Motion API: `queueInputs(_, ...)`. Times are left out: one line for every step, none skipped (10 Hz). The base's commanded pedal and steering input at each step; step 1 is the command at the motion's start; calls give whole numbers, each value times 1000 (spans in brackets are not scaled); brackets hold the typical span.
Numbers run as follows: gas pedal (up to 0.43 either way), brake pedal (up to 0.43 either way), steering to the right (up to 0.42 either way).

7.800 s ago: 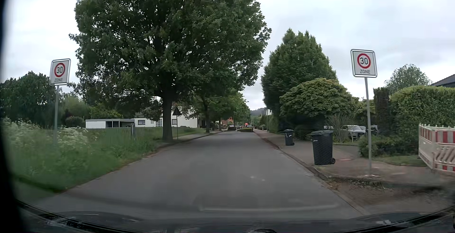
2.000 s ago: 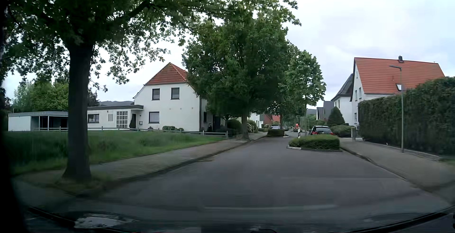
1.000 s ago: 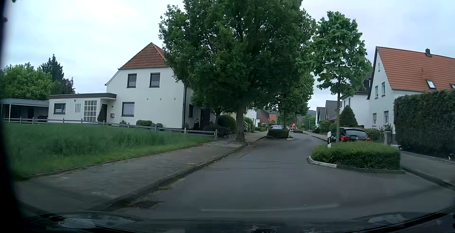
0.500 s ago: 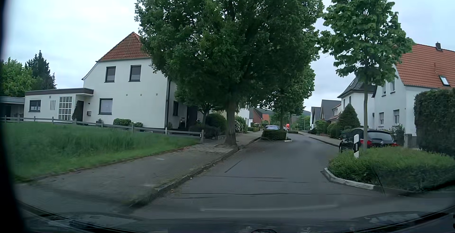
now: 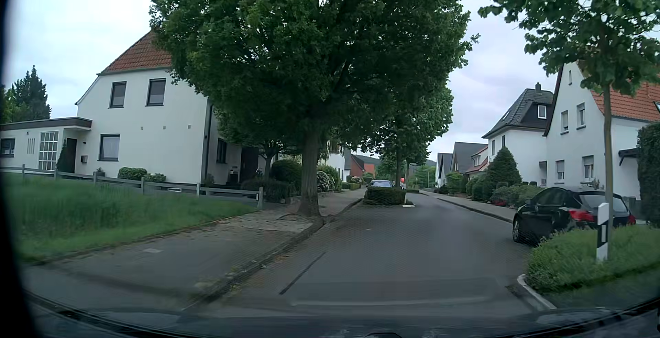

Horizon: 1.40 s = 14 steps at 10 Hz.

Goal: Follow the waypoints while adhering to traffic rules and regulations

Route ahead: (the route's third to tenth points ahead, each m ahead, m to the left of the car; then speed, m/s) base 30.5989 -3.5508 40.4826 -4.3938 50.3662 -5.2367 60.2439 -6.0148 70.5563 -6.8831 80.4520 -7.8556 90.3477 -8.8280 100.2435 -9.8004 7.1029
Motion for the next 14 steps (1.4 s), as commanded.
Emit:
queueInputs(118,0,71)
queueInputs(110,0,76)
queueInputs(110,0,81)
queueInputs(110,0,84)
queueInputs(110,0,88)
queueInputs(110,0,91)
queueInputs(110,0,92)
queueInputs(110,0,95)
queueInputs(110,0,99)
queueInputs(118,0,100)
queueInputs(130,0,99)
queueInputs(130,0,98)
queueInputs(130,0,98)
queueInputs(130,0,97)
